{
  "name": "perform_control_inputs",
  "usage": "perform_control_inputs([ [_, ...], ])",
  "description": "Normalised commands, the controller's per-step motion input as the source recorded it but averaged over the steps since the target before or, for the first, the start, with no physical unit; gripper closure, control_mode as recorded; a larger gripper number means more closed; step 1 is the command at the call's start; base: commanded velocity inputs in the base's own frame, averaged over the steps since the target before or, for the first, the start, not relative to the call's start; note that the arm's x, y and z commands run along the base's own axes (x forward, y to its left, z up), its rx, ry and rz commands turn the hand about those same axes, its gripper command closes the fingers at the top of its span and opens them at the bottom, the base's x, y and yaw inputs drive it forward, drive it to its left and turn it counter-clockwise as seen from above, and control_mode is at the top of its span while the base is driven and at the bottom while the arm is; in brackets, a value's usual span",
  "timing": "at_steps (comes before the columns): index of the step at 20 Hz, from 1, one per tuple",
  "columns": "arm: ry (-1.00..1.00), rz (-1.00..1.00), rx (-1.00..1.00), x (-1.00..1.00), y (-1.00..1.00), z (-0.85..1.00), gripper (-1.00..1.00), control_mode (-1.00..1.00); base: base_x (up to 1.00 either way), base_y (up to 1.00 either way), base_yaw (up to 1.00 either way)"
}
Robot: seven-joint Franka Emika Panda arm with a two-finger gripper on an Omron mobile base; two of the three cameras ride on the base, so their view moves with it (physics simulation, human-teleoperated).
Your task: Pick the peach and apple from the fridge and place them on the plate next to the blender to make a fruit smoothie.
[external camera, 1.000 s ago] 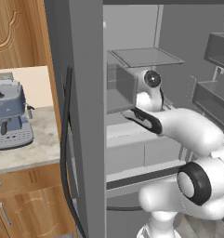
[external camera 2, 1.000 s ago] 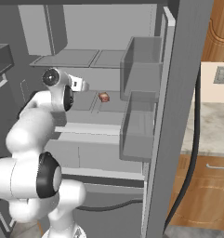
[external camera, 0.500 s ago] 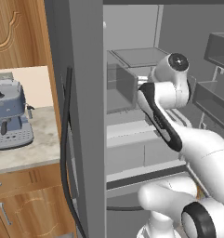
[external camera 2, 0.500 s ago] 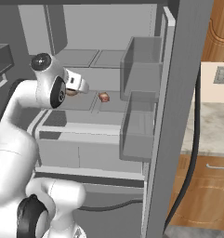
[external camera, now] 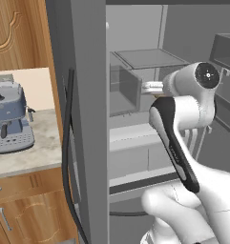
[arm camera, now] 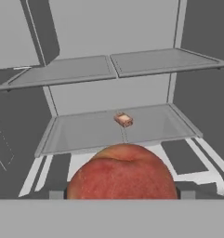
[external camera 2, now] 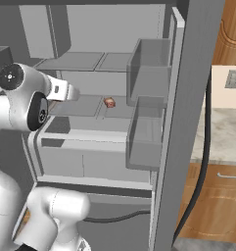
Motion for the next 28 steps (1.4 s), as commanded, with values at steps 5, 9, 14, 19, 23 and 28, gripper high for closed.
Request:
perform_control_inputs([
  [5,0.01,0.0,0.0,-0.23,0.0,-0.01,1.0,-1.0,0.0,0.0,0.0],
  [9,0.03,0.0,0.0,-0.44,0.0,-0.05,1.0,1.0,-0.5,0.0,-0.09],
  [14,0.0,0.0,0.0,0.0,0.0,0.0,1.0,1.0,-1.0,-0.09,-0.59],
  [19,0.0,0.0,0.0,0.0,0.0,0.0,1.0,1.0,-0.71,-0.02,-0.77],
  [23,0.0,0.0,0.0,0.0,0.0,0.0,1.0,1.0,-0.31,-0.39,-0.75],
  [28,0.0,0.0,0.0,0.0,0.0,0.0,1.0,1.0,-0.03,-0.75,-0.73],
])
